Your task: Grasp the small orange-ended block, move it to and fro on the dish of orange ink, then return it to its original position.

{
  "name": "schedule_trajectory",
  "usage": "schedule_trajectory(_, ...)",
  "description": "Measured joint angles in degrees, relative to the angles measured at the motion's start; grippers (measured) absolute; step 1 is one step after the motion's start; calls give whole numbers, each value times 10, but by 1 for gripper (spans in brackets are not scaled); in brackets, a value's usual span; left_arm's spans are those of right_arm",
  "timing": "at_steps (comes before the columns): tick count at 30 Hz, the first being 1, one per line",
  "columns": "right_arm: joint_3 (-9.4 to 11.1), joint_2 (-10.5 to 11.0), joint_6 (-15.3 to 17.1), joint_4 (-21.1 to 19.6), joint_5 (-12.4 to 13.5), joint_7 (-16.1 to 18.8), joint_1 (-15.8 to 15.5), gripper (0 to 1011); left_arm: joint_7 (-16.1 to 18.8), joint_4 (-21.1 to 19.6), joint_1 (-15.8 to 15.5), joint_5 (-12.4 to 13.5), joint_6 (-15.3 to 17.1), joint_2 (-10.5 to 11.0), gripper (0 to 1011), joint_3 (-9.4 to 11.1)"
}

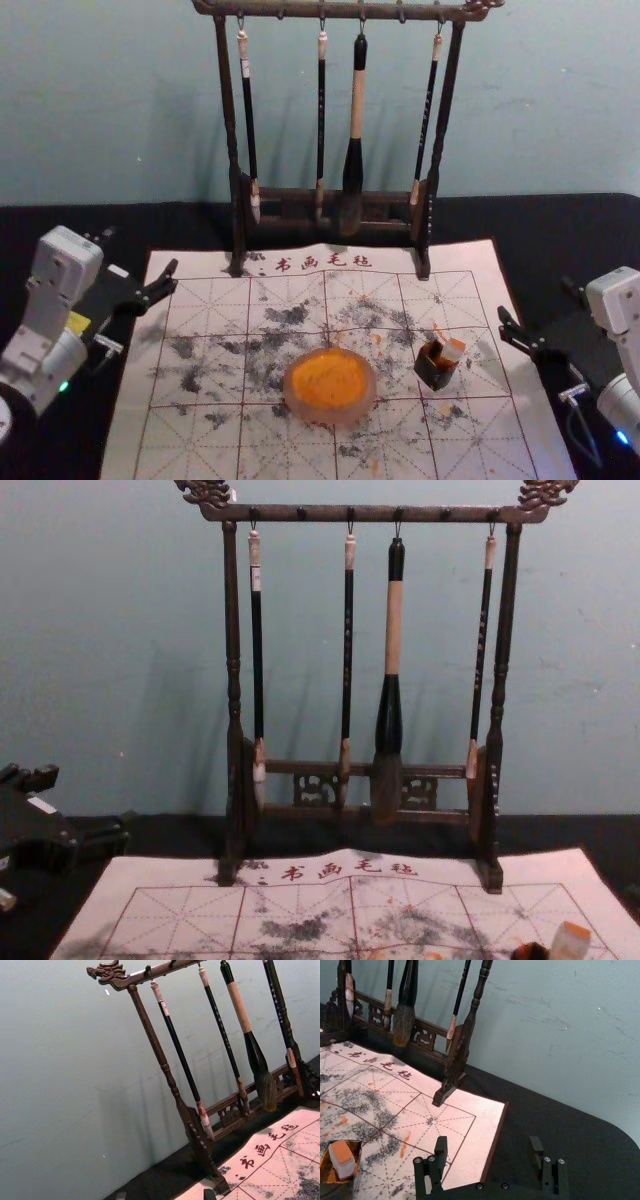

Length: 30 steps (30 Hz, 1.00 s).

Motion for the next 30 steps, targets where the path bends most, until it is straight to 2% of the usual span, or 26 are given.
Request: schedule_trajectory(30,0,0,0,0,0,0,0,1000,0,0,0,0,0,0,1001,0)
